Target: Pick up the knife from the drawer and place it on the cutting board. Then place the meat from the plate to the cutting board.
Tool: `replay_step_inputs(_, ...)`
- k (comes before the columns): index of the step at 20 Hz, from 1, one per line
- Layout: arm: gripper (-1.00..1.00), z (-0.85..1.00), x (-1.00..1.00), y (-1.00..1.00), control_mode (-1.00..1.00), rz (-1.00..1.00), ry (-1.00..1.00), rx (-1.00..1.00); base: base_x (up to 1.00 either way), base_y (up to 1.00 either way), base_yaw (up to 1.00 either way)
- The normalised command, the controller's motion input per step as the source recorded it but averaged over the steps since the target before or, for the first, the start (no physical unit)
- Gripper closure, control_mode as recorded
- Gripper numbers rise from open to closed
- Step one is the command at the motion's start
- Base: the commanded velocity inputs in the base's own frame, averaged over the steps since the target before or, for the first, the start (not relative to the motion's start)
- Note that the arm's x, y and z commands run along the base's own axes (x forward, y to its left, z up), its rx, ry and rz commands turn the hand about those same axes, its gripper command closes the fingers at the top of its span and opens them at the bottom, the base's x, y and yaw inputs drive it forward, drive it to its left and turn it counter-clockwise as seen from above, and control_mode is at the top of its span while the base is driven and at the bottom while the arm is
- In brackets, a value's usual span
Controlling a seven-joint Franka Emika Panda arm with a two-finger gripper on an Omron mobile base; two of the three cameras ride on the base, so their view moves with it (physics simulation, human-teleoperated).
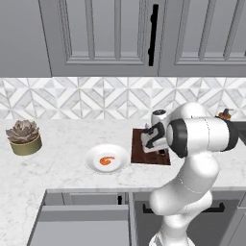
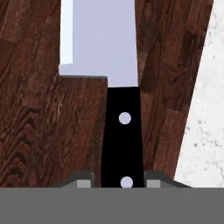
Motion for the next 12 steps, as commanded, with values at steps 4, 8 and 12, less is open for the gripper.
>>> replay_step_inputs(4,-1.0,0.13,-0.07,0.2,-1.0,0.0,-0.11,0.0,0.0,0.0,0.0)
replay_step_inputs(8,-1.0,0.3,-0.18,0.14,-1.0,0.0,-0.19,0.0,0.0,0.0,0.0)
replay_step_inputs(12,-1.0,0.35,-0.26,0.19,-1.0,0.01,-0.2,0.0,0.0,0.0,0.0)
